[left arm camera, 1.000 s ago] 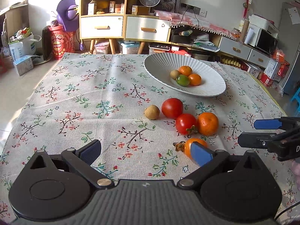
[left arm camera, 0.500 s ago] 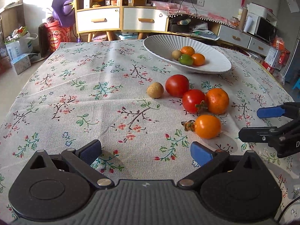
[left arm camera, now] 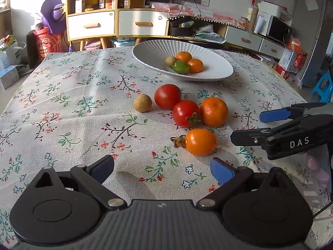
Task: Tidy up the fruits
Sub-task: 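Grasp a stemmed orange with the left tool while the right tool grasps a large mandarin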
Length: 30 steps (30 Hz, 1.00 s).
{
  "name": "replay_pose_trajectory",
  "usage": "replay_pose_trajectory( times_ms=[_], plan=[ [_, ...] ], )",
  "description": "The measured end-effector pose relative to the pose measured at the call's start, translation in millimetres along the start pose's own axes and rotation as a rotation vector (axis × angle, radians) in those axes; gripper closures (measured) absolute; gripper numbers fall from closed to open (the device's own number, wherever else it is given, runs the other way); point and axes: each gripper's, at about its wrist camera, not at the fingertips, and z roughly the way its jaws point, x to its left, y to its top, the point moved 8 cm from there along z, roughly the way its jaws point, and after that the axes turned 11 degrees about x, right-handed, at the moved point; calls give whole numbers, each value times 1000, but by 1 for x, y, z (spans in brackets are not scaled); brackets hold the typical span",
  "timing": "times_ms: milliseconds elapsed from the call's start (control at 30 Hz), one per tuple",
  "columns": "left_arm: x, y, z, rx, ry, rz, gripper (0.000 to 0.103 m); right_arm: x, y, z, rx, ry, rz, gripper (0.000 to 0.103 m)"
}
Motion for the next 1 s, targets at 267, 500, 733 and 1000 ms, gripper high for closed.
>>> replay_pose_trajectory(
  times_ms=[267, 500, 733, 1000],
  plan=[
    [-14, 6, 5, 17, -76, -9, 22, 1, 11, 6, -3, 23, -3, 4],
    [-22, 9, 8, 16, -125, -24, 36, 8, 16, 7, -17, 55, -39, 14],
    [-30, 13, 12, 28, -175, -38, 54, 15, 18, 7, -11, 106, -74, 36],
    [-28, 16, 15, 30, -180, -66, 65, 19, 22, 8, -13, 116, -90, 53]
  ],
)
